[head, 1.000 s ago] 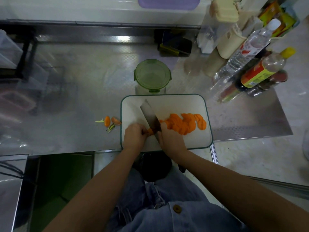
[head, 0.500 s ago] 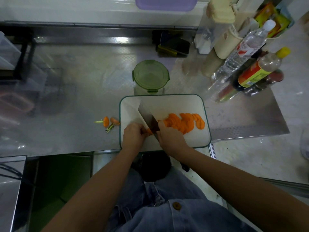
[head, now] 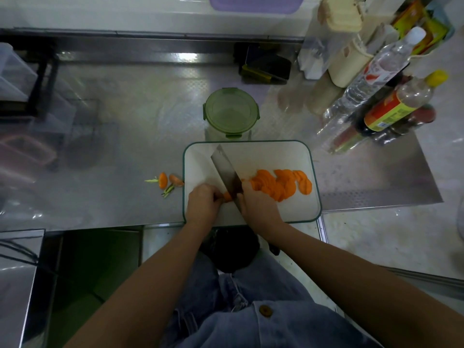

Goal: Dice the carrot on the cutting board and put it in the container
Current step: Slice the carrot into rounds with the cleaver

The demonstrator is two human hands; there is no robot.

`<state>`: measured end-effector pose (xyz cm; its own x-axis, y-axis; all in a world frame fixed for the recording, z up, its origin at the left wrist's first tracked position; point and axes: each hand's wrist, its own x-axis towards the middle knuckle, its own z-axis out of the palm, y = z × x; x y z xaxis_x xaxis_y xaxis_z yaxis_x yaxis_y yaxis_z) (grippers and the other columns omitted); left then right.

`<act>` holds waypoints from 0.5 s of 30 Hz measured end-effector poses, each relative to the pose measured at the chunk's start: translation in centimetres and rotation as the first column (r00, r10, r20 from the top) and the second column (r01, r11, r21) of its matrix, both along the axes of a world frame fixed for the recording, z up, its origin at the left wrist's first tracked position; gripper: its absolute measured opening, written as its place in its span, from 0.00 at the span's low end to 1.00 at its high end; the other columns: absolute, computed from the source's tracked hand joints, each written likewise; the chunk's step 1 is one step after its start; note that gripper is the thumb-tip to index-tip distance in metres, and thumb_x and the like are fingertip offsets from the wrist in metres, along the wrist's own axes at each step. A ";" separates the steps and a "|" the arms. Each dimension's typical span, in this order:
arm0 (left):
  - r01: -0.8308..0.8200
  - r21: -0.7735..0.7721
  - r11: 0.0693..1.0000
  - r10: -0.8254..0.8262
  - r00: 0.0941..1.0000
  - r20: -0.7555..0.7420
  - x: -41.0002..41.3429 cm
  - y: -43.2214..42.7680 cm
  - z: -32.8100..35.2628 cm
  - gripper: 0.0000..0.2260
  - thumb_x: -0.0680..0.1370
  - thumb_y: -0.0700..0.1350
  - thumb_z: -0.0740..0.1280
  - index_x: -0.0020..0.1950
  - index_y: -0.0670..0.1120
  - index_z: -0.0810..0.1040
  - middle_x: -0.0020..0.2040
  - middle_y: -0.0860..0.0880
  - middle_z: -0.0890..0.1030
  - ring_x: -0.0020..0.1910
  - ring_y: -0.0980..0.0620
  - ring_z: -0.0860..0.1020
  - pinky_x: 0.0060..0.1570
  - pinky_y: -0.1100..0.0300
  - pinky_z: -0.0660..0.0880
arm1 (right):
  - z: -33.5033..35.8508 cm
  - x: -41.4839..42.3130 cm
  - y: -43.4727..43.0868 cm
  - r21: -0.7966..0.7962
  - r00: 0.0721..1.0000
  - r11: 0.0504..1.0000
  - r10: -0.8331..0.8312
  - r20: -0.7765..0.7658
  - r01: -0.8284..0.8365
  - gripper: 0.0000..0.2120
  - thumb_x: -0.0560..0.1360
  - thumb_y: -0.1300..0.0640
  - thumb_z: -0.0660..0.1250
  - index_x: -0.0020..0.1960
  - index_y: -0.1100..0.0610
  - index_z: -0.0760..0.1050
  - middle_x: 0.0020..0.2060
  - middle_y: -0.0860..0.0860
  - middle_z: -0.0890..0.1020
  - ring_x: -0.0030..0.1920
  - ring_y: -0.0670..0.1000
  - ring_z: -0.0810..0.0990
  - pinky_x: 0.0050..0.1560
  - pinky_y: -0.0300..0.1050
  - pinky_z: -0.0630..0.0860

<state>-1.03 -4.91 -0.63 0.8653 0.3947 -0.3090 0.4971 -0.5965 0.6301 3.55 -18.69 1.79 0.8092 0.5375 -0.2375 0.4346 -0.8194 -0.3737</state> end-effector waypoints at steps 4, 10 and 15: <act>-0.012 -0.020 1.000 0.012 1.000 -0.018 0.2 0.1 0.2 0.05 0.72 0.45 0.73 0.43 0.44 0.85 0.43 0.45 0.84 0.43 0.46 0.80 0.46 0.57 0.75 | 0.7 0.0 -0.4 0.020 0.999 0.999 0.046 0.016 -0.047 0.12 0.82 0.53 0.55 0.60 0.58 0.67 0.36 0.50 0.75 0.28 0.48 0.68 0.24 0.38 0.57; -0.019 -0.037 0.999 0.018 0.999 -0.033 0.4 0.2 0.3 0.04 0.72 0.43 0.73 0.44 0.43 0.85 0.43 0.43 0.84 0.43 0.45 0.80 0.46 0.56 0.75 | 0.9 0.0 -0.4 -0.078 0.993 0.990 0.119 0.011 -0.117 0.15 0.82 0.54 0.53 0.66 0.58 0.63 0.42 0.53 0.78 0.32 0.50 0.72 0.27 0.42 0.65; -0.027 -0.042 0.999 0.025 0.999 -0.044 0.5 0.3 0.2 0.04 0.72 0.43 0.73 0.43 0.44 0.85 0.43 0.44 0.84 0.43 0.46 0.80 0.45 0.57 0.76 | 0.1 -0.3 -0.1 -0.116 0.995 0.988 0.101 -0.001 -0.100 0.16 0.82 0.55 0.53 0.67 0.60 0.62 0.42 0.55 0.79 0.33 0.51 0.72 0.30 0.47 0.71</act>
